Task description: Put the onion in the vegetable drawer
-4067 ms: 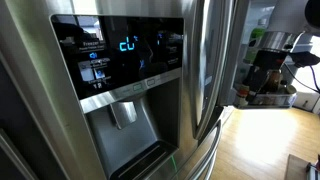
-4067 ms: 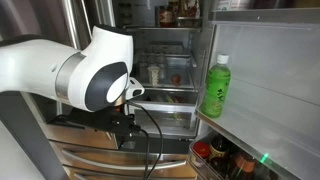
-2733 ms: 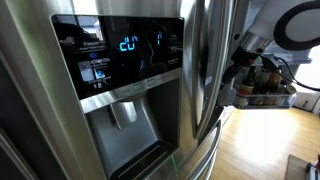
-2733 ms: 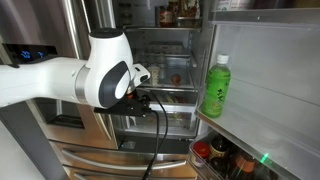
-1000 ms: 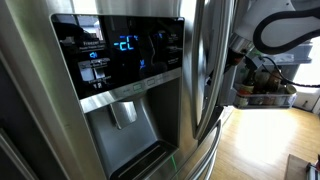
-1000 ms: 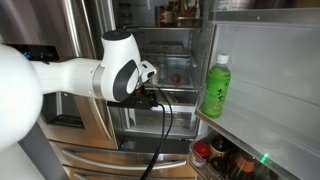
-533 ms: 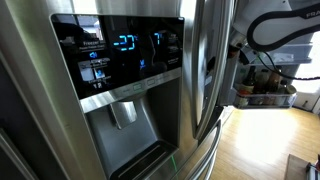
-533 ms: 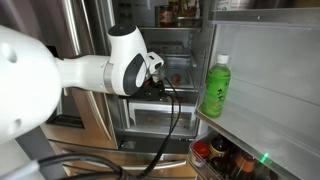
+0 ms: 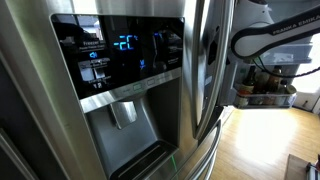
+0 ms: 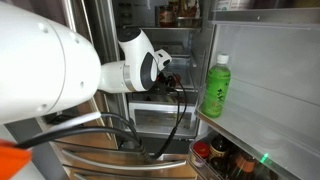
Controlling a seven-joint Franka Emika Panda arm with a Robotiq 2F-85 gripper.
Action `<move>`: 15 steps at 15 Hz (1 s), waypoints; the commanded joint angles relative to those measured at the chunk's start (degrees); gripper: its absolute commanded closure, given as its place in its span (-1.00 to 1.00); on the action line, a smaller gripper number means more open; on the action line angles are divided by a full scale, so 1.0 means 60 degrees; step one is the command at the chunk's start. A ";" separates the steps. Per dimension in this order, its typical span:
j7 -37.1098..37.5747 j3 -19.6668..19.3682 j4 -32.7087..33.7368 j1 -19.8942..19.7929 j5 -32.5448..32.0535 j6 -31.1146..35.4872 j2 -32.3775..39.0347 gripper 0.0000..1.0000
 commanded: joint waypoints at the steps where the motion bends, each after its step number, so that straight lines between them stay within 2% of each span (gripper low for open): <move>1: 0.1725 0.0312 0.0944 -0.0389 -0.1233 -0.0128 0.0998 -1.00; 6: 0.3019 0.0212 0.1936 -0.0061 -0.2281 -0.0167 0.1996 -1.00; 10: 0.3548 -0.0054 0.2913 0.0259 -0.3104 -0.0022 0.2934 -1.00; 14: 0.3593 -0.0380 0.3652 0.0700 -0.3148 0.0181 0.3706 -1.00; 15: 0.3319 -0.0461 0.3208 0.0735 -0.2839 0.0023 0.3228 -1.00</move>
